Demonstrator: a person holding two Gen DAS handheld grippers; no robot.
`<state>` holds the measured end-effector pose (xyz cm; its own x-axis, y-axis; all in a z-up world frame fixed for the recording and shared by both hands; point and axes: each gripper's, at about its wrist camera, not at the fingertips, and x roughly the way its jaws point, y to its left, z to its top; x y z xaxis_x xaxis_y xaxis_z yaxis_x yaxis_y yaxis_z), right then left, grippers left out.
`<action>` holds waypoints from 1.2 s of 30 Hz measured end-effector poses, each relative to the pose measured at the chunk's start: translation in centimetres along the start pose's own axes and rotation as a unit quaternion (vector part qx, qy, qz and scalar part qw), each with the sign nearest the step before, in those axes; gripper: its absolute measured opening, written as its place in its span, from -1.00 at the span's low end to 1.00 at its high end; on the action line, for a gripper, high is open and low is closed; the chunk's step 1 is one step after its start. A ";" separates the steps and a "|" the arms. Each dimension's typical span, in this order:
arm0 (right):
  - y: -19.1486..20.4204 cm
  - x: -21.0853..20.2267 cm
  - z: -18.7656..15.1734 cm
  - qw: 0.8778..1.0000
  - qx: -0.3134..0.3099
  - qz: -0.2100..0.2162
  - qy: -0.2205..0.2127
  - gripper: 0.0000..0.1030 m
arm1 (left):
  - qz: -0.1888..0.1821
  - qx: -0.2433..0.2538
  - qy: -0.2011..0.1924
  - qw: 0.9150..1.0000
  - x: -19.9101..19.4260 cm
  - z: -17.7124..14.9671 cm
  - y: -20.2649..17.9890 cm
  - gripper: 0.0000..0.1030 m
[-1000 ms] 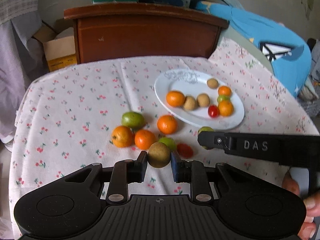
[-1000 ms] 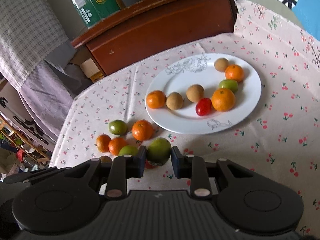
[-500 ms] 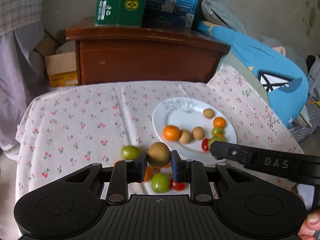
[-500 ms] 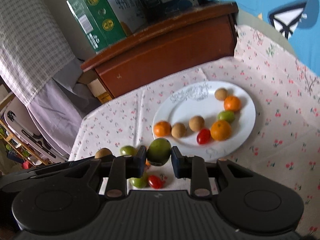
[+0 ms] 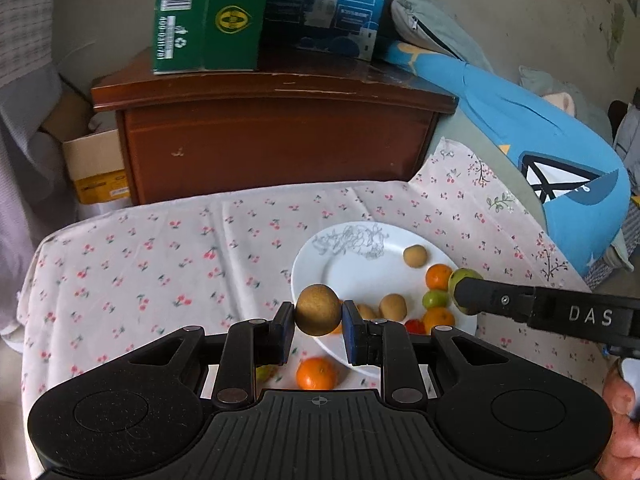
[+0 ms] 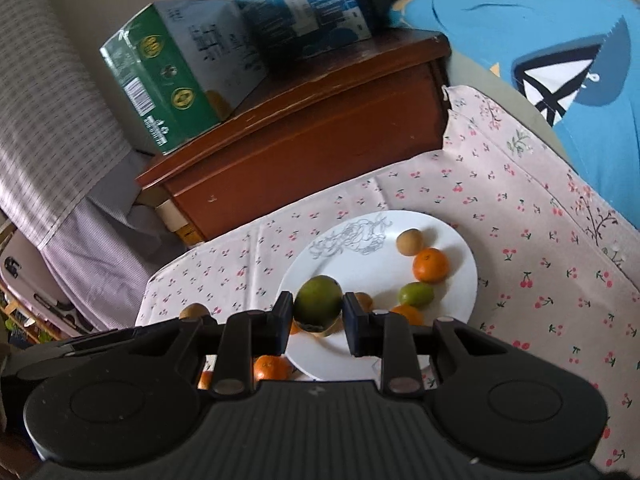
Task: Organize fruits
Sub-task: 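Carry kiwi and green jujube onto the white plate and open both tools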
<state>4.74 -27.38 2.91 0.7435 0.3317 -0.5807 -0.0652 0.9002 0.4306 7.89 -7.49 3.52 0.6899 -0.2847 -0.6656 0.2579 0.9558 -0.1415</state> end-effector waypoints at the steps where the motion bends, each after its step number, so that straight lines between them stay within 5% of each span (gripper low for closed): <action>1: -0.1 0.2 0.1 1.000 0.000 -0.001 0.000 -0.49 | 0.000 0.002 0.002 1.000 0.4 0.2 -0.1 -0.56; 32: -3.4 6.8 1.4 0.996 0.052 -0.063 0.026 -0.42 | 0.012 0.054 0.031 0.998 7.8 3.2 -2.2 -0.49; 36: -3.4 6.5 1.6 0.996 0.058 -0.058 0.021 -0.31 | 0.019 0.050 0.020 0.998 7.2 3.2 -2.1 0.10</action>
<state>10.91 -28.75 -1.22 0.7133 0.2406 -0.6583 0.0991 0.8952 0.4345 14.47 -11.80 1.44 0.6743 -0.2427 -0.6974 0.2998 0.9531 -0.0418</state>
